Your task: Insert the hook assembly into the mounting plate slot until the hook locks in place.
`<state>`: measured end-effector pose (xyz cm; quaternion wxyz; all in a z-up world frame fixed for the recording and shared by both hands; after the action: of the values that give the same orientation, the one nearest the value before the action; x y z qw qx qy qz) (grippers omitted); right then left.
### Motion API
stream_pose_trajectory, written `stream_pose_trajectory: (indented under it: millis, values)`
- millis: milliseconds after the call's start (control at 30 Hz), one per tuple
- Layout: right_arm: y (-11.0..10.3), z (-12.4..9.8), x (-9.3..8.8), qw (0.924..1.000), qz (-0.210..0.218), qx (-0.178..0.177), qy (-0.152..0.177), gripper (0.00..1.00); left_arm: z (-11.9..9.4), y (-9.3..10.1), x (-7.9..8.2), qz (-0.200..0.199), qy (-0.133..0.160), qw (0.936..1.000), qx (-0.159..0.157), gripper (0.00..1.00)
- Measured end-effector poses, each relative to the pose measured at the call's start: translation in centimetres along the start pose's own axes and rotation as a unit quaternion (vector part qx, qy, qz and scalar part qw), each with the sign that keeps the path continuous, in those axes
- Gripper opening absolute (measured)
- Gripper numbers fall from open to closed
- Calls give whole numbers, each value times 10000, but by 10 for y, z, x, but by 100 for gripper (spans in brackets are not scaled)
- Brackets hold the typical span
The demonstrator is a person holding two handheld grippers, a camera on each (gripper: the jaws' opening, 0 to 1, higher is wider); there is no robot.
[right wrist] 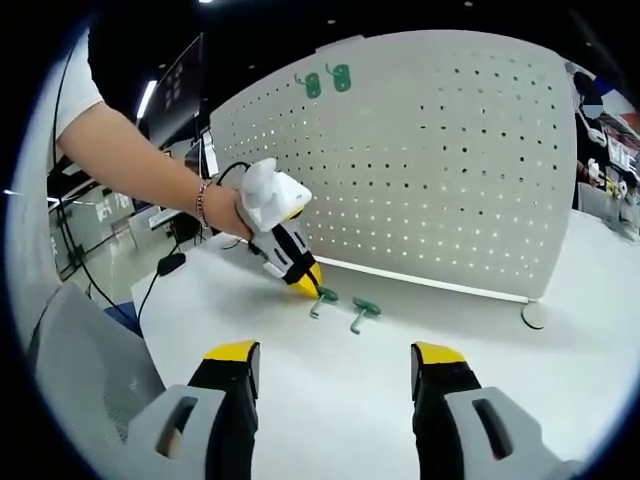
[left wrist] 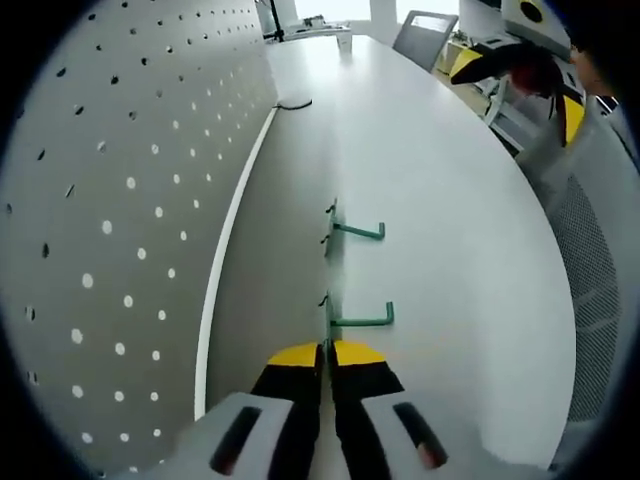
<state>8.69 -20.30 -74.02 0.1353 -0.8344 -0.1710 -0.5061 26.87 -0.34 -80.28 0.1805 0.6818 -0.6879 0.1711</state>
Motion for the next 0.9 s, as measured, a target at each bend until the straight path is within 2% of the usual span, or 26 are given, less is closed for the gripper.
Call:
stream_pose_trajectory:
  millis: [100, 167, 233, 533, 733, 900]
  values:
    - [0, 0, 1, 10000, 12, 0, 18, 59, -1, 1, -1, 32, 72, 10000, 48, 3]
    - [0, 0, 1, 10000, -4, -1, 28, 59, -3, 0, 1, 25, 357, 9992, 189, 2]
    - [0, 0, 1, 10000, 6, 3, 33, 59, -8, 0, 1, -58, 504, 9985, 206, 2]
    - [-1, -1, 2, 10000, -7, 11, 49, 59, -19, 1, 4, -154, 856, 9956, 341, 2]
    - [-1, -1, 3, 10000, -12, 12, 61, 59, -25, 5, 6, -102, 1021, 9938, 430, 2]
    - [-1, -1, 4, 10000, -24, 22, 70, 59, -34, 7, 8, -62, 1266, 9903, 573, 2]
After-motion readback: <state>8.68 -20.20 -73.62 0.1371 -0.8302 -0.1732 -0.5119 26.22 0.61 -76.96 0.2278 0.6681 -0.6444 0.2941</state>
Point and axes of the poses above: the point that each gripper's makers call its tool centre point, and the gripper's own axes: z roughly forward along the fingers, y roughly to its right, x roughly out of its top, the point moved 9 cm from there along -z, roughly backward along the fingers, and after that the axes turned 7 degrees about -x, right-handed, at the moved point
